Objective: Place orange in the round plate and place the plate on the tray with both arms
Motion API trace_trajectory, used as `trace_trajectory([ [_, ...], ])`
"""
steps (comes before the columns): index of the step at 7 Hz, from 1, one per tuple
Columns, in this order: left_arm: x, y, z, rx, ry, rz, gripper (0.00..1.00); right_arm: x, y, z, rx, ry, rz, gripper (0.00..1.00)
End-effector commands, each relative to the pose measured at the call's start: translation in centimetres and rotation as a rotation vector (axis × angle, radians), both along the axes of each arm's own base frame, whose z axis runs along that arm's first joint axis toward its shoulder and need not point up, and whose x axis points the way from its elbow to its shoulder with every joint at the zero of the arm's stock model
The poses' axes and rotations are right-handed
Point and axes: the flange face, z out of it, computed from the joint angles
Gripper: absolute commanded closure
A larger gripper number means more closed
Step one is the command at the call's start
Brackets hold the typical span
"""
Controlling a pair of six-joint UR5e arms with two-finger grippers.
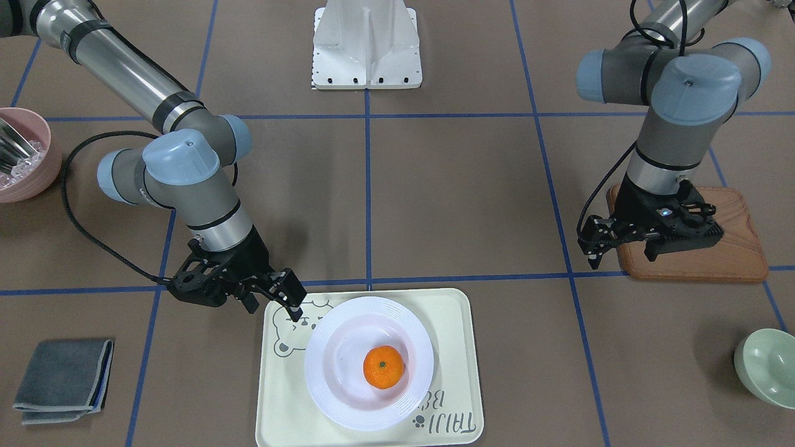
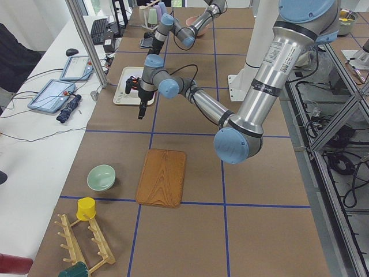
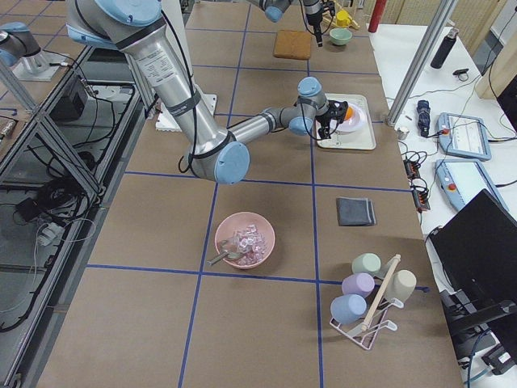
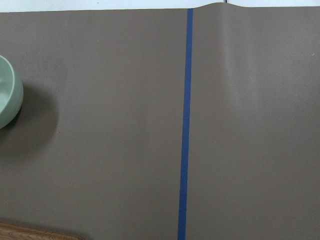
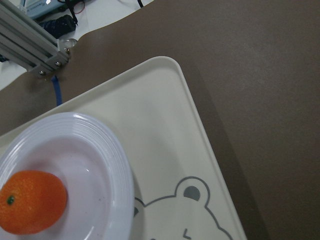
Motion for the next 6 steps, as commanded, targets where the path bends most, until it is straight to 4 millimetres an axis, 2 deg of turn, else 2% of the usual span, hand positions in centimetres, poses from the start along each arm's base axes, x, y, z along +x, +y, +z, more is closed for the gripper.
trace_trajectory([
  [1,-0.5,0.3,0.5,-0.004,-0.002,-0.003,0.02,11.9,2.3,1.7,0.039,0.222,-0.217,0.00],
  [2,-2.1,0.5,0.9,-0.006,-0.003,-0.021,0.02,18.5,5.1,5.7,0.066,0.353,-0.314,0.00],
  [3,-6.3,-0.2,2.5,-0.009,0.000,0.016,0.02,25.2,5.6,10.2,0.078,0.426,-0.402,0.00],
  [4,-13.8,-0.3,6.3,0.018,-0.001,0.147,0.02,31.7,6.8,15.9,0.070,0.407,-0.483,0.00],
  [5,-21.1,1.0,12.0,0.017,-0.027,0.212,0.02,37.7,8.0,20.1,0.067,0.390,-0.517,0.00],
  [6,-26.2,2.3,17.6,0.028,-0.086,0.282,0.02,42.2,8.4,24.1,0.053,0.320,-0.533,0.00],
])
